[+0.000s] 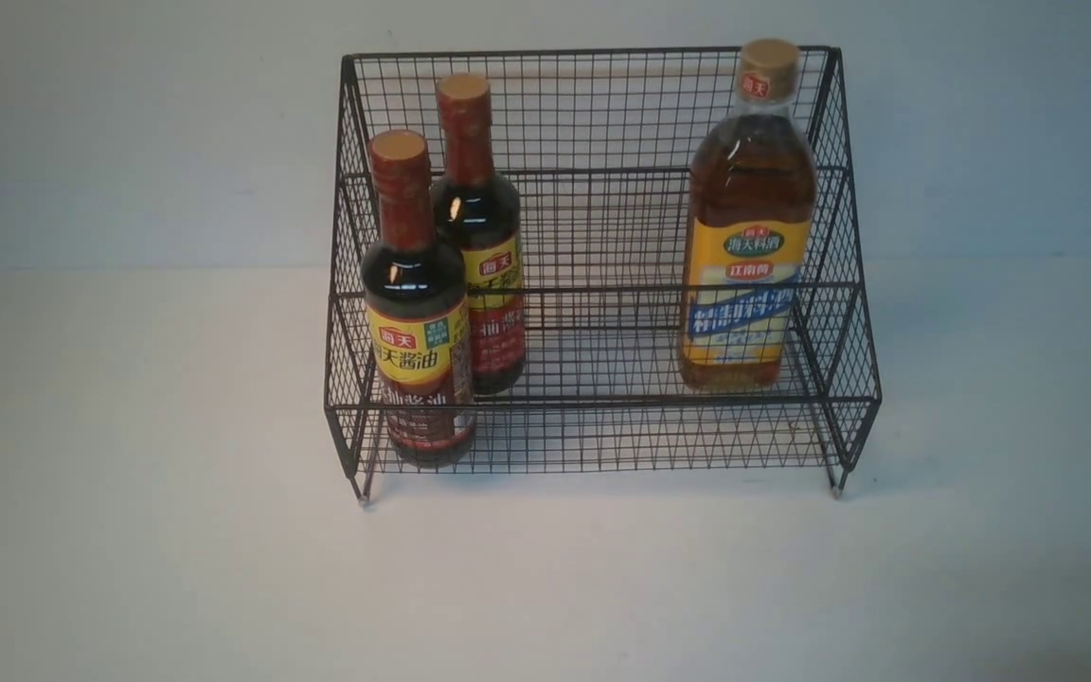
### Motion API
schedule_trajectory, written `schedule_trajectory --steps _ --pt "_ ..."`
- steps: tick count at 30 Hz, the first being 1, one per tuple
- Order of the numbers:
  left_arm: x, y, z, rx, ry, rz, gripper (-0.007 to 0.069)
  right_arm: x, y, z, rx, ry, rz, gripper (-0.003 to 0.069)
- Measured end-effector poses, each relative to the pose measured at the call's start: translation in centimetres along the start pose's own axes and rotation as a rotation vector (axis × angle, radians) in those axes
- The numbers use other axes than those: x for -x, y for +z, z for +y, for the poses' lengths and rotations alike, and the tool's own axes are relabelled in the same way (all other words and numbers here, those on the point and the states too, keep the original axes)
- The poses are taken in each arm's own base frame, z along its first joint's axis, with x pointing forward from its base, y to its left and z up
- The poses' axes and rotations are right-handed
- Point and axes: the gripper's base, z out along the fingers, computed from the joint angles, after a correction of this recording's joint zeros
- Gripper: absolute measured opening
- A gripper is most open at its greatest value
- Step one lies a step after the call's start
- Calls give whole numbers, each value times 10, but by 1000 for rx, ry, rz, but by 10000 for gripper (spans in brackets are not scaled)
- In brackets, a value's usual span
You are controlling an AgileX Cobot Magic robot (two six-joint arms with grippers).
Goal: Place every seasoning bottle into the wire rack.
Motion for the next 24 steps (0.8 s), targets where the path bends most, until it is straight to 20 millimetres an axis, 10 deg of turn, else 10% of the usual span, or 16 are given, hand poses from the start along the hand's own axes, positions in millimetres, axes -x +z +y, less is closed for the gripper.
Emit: schedule_trajectory --steps 13,24 --pt "-113 -77 -50 237 -54 -79 -5 0 0 0 0 0 0 -10" --pt "-154 -95 -59 372 -40 -164 -5 0 0 0 0 0 0 -10"
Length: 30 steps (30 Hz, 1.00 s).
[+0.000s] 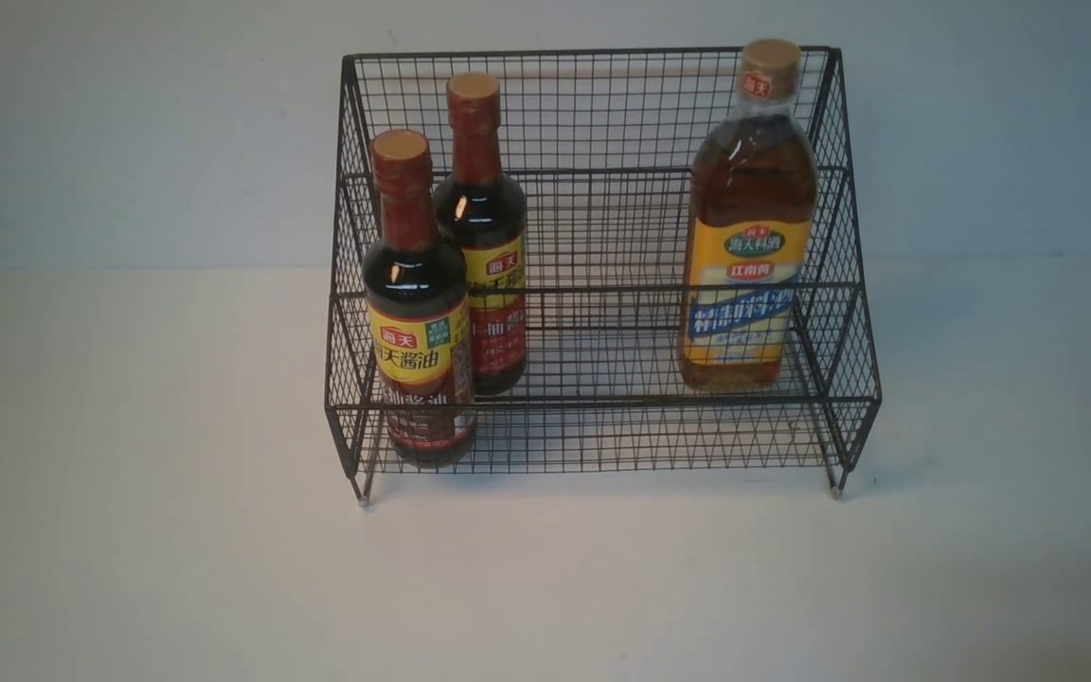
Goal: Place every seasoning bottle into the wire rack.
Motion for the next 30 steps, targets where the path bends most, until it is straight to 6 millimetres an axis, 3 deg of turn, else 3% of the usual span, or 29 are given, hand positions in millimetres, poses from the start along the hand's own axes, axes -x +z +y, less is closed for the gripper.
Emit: schedule_trajectory --steps 7,12,19,20,21,22,29,30 --pt "-25 4 12 165 -71 84 -5 0 0 0 0 0 0 -10" --pt "-60 13 17 261 -125 144 -5 0 0 0 0 0 0 -10" --pt "-148 48 1 218 -91 112 -5 0 0 0 0 0 0 -10" --pt "-169 59 -2 215 -96 146 -5 0 0 0 0 0 0 -10" --pt "-172 60 -2 219 -94 144 -5 0 0 0 0 0 0 -10" --pt "-197 71 -5 228 -103 183 -5 0 0 0 0 0 1 -10" --pt "-249 88 -10 270 -182 228 -5 0 0 0 0 0 1 -10" --pt "-248 88 -10 270 -181 224 -5 0 0 0 0 0 1 -10"
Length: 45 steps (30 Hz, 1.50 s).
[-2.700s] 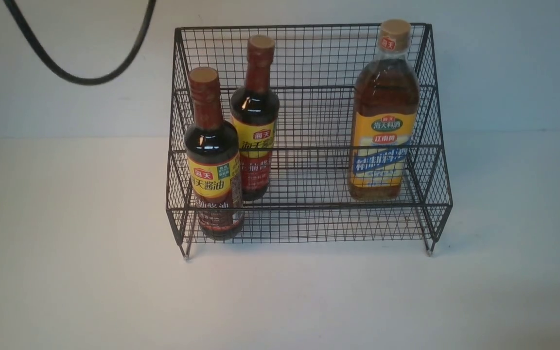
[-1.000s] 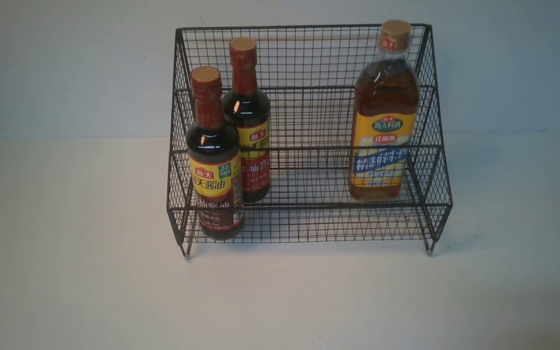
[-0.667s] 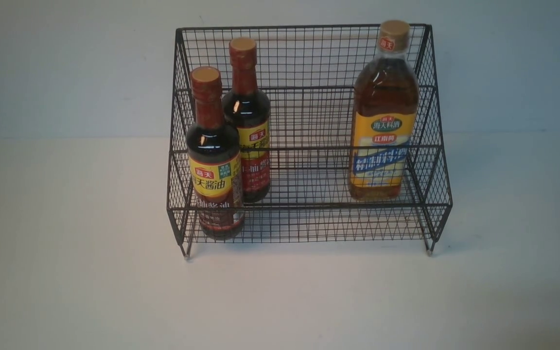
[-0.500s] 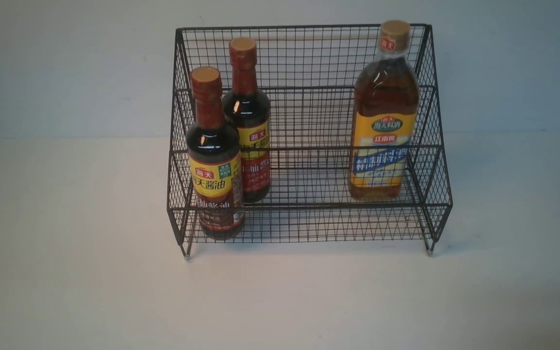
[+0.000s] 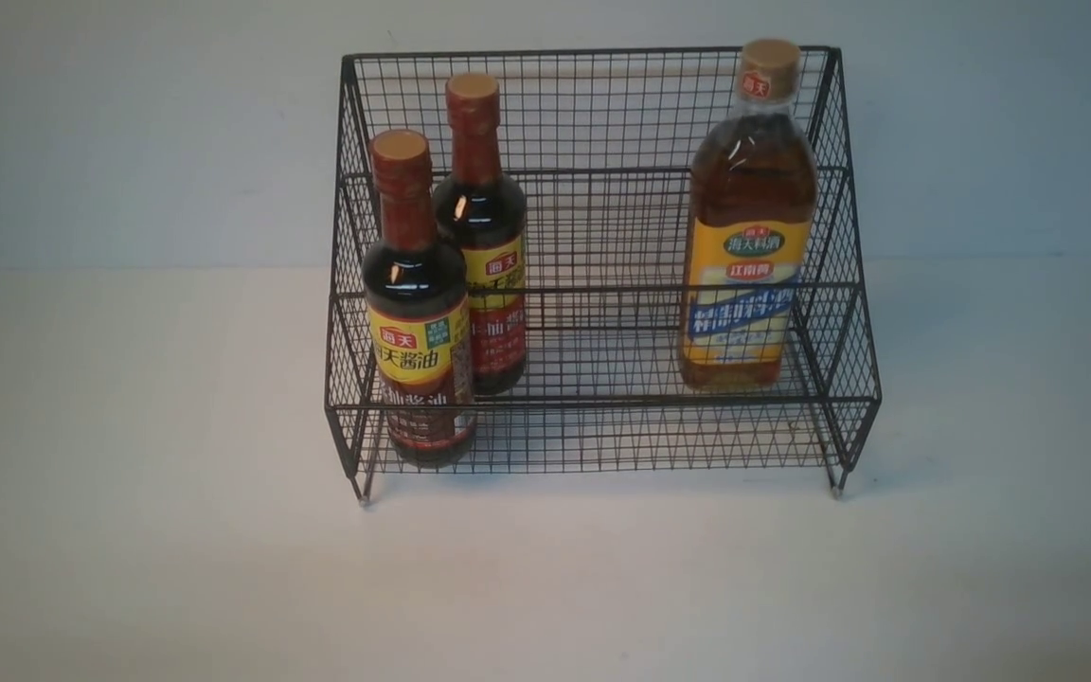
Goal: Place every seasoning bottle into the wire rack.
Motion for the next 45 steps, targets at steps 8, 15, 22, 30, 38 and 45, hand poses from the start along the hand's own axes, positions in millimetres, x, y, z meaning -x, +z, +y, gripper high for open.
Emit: schedule_trajectory --steps 8,15,22,30,38,45 --pt "-22 7 0 -1 -6 74 -5 0 0 0 0 -2 0 -10" --pt "-22 7 0 -1 -5 74 -5 0 0 0 0 -2 0 -10" --pt "-22 7 0 -1 -5 74 -5 0 0 0 0 -2 0 -10" --pt "-22 7 0 -1 -5 74 -5 0 0 0 0 -2 0 -10" --pt "-22 7 0 -1 -4 74 -5 0 0 0 0 -2 0 -10" --pt "-22 7 0 -1 -4 74 -5 0 0 0 0 -2 0 -10"
